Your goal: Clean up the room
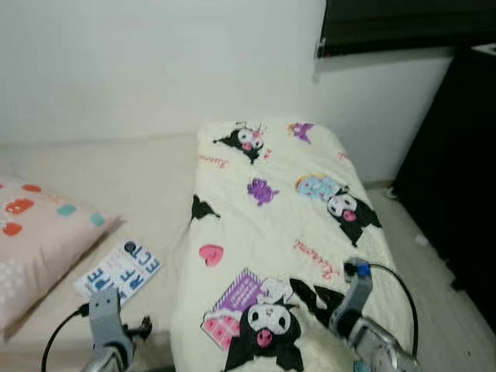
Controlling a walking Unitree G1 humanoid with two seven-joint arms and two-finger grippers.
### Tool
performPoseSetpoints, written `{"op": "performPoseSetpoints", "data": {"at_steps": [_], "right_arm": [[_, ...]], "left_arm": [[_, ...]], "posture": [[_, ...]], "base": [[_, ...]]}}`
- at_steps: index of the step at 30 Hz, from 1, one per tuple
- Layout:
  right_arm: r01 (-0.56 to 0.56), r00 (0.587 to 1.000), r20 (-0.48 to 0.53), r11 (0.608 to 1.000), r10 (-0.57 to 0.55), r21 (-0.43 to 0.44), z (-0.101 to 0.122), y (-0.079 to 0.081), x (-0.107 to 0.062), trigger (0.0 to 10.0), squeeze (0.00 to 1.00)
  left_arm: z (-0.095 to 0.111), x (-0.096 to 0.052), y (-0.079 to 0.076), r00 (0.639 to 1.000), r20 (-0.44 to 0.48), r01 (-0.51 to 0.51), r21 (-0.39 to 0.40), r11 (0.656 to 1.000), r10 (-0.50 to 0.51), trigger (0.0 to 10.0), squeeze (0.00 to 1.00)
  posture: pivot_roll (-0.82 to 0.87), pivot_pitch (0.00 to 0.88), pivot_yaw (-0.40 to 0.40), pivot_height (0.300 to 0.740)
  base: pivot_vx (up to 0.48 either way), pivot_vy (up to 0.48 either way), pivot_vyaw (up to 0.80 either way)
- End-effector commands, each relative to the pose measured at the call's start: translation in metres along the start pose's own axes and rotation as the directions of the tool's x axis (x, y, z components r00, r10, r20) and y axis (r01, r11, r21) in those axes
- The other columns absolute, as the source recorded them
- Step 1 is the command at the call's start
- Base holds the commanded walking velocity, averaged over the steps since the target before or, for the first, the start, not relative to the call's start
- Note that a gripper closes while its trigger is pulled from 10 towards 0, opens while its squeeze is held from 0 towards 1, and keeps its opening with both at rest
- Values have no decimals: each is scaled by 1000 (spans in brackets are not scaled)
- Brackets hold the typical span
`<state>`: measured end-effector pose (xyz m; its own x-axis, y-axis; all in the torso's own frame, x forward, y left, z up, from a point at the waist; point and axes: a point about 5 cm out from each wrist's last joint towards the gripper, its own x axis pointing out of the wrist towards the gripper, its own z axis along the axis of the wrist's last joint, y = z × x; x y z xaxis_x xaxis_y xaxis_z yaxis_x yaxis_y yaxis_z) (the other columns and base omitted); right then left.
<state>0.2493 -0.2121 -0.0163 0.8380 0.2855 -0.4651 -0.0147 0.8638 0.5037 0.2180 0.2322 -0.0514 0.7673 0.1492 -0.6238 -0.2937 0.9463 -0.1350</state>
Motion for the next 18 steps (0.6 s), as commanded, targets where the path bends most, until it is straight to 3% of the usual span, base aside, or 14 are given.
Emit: {"op": "performPoseSetpoints", "data": {"at_steps": [1,4,6,9,11,12,14,17,18], "right_arm": [[110,994,-31,994,-109,7,-17,-15,-8,10000,0],[301,946,-126,954,-299,3,-48,-39,-28,10000,0],[333,932,-154,943,-328,6,-57,-43,-33,10000,0],[448,853,-279,893,-441,-42,-92,-54,-56,10000,0],[464,838,-295,884,-458,-55,-98,-56,-60,10000,0],[483,816,-326,873,-478,-72,-109,-58,-68,10000,0],[481,811,-341,873,-475,-73,-113,-57,-70,10000,0],[483,805,-357,873,-474,-69,-121,-55,-72,10000,0],[483,805,-357,873,-474,-69,-121,-55,-72,10000,0]], "left_arm": [[-19,-7,13,994,-91,-53,-9,999,52,10000,0],[-51,-19,21,968,-224,-107,34,994,112,10000,0],[-58,-22,23,960,-252,-117,49,992,126,10000,0],[-70,-27,18,947,-302,-105,45,993,113,10000,0],[-71,-27,15,944,-312,-93,50,994,104,10000,0],[-75,-27,11,936,-341,-75,59,995,90,10000,0],[-75,-27,11,936,-342,-66,76,995,88,10000,0],[-76,-28,10,936,-345,-7,176,984,68,10000,0],[-76,-28,10,936,-345,-7,176,984,68,10000,0]], "posture": [[-79,74,34,740],[-85,74,35,740],[-85,74,35,740],[-91,77,41,740],[-75,79,35,740],[-69,79,33,740],[-69,79,33,740],[-73,82,48,740],[-73,82,48,740]], "base": [[0,0,0],[0,0,0],[0,0,0],[0,0,471],[0,0,794],[-480,0,756],[-480,0,756],[-480,0,756],[-480,0,756]]}}
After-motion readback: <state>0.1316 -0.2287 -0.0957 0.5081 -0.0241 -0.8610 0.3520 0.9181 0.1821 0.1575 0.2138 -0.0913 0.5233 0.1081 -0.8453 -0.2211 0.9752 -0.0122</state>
